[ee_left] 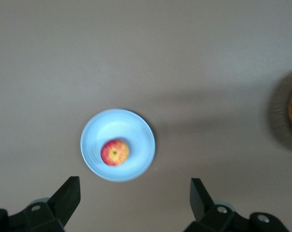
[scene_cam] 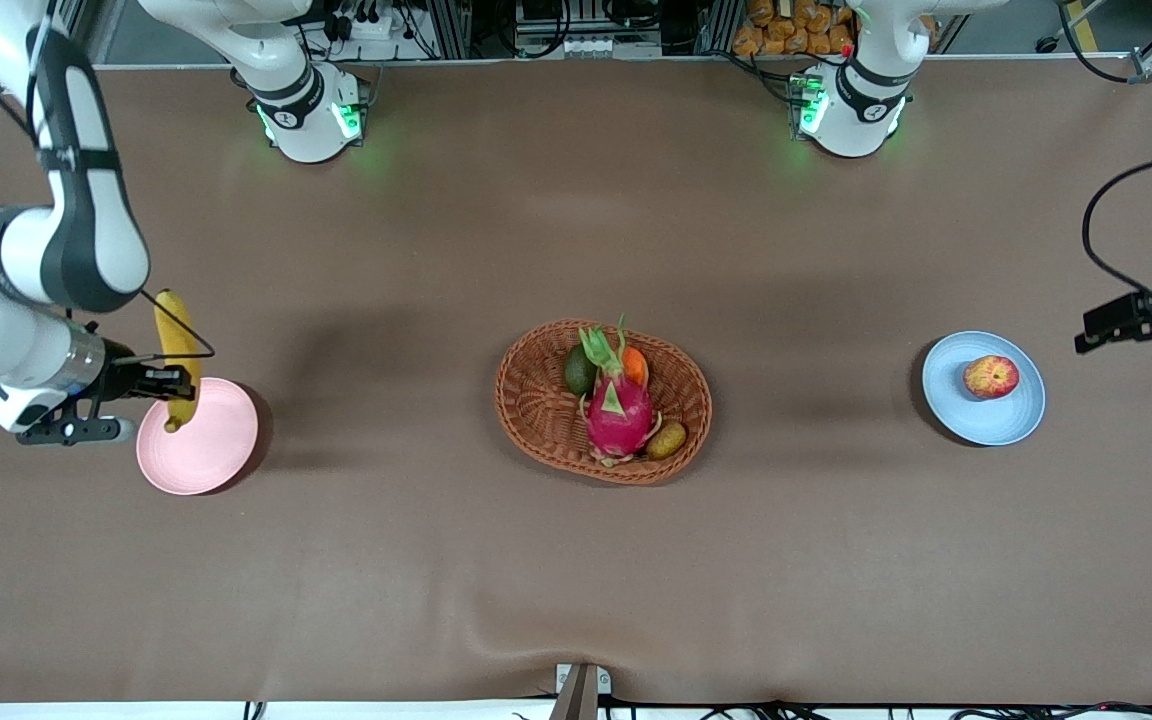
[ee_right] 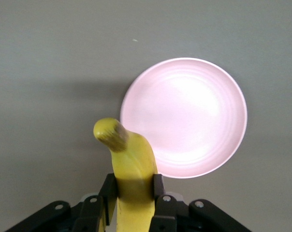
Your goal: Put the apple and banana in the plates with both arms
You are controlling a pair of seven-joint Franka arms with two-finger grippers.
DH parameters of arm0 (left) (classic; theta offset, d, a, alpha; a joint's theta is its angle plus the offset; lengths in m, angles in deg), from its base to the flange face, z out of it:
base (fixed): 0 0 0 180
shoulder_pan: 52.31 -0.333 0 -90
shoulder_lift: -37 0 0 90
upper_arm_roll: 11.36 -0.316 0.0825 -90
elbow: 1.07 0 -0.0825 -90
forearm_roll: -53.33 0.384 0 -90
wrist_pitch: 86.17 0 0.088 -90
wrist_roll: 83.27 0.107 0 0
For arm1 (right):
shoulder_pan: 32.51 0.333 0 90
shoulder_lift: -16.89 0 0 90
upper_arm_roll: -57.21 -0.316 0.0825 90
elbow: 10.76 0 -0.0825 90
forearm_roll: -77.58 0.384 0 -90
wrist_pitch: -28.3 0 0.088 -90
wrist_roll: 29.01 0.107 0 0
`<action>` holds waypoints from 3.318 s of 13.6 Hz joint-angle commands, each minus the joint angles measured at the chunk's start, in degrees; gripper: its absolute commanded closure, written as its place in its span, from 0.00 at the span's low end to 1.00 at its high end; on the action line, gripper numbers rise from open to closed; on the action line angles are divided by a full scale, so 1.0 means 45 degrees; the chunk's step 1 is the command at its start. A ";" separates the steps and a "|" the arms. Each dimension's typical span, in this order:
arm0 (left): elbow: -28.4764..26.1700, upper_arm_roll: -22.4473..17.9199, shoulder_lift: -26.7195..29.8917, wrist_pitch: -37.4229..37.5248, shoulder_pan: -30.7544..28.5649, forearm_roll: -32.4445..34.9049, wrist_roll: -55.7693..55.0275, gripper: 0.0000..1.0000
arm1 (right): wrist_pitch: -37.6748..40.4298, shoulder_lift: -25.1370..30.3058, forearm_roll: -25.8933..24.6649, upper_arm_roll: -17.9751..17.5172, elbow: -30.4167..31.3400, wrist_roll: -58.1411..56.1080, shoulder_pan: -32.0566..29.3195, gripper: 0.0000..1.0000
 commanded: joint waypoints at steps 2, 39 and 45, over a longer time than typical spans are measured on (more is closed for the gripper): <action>-0.0069 0.0558 0.1065 0.1231 0.0049 0.0762 -0.1821 0.00 | -0.0241 -0.2074 -0.0012 -0.0279 -0.2115 -0.1597 -0.0801 0.81; 0.0419 0.1205 0.2103 0.2718 0.0107 0.1095 -0.2470 0.00 | 0.7549 0.4580 -0.1399 -0.0220 -0.3860 0.2634 -0.0158 0.00; 0.0399 0.1205 0.2103 0.2718 0.0107 0.1036 -0.2490 0.00 | 0.7686 0.4542 -0.1399 -0.0240 -0.3860 0.2654 -0.0138 0.00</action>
